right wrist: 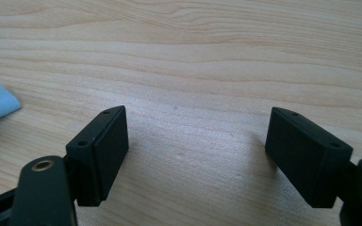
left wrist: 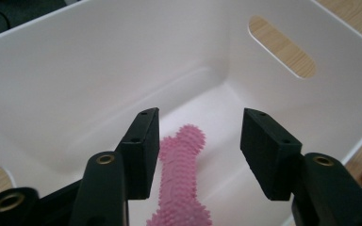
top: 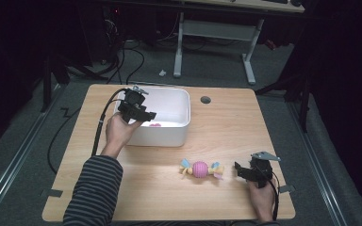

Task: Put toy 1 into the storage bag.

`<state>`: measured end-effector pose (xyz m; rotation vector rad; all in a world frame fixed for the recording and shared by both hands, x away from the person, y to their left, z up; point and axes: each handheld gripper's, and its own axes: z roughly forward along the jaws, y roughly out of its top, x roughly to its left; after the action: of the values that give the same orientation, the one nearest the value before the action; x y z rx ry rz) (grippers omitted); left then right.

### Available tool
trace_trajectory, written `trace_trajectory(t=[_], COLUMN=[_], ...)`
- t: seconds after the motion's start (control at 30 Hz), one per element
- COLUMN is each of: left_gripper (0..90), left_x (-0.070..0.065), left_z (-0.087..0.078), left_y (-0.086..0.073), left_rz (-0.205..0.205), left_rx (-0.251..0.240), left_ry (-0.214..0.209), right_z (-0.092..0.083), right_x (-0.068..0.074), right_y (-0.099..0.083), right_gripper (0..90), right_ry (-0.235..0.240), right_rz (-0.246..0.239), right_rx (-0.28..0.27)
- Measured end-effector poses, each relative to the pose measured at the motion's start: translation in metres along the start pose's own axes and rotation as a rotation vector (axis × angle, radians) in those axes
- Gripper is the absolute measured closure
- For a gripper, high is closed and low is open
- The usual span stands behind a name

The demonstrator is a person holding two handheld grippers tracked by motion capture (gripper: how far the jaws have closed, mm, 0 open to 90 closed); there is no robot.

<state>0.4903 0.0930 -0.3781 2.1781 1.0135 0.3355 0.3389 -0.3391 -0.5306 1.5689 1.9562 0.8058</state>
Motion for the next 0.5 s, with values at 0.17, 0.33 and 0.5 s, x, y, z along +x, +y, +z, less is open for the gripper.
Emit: trace_trajectory(t=[0.17,0.33,0.5], left_gripper=[43.0,43.0,42.6], left_x=[0.000,-0.002,-0.002], left_z=[-0.015,-0.031,-0.045], left_y=[-0.004,-0.011,-0.019], left_rz=[-0.001,-0.006,-0.007], left_rx=[-0.041,-0.092,-0.120], left_ry=[0.009,0.011,0.015], right_z=[0.000,0.000,0.000], right_x=[0.000,0.000,0.000], right_y=[0.000,0.000,0.000], right_gripper=[21.7,21.7,21.7], right_ry=[0.000,0.000,0.000], right_rz=[0.001,0.002,0.001], right_rx=[0.001,0.002,0.001])
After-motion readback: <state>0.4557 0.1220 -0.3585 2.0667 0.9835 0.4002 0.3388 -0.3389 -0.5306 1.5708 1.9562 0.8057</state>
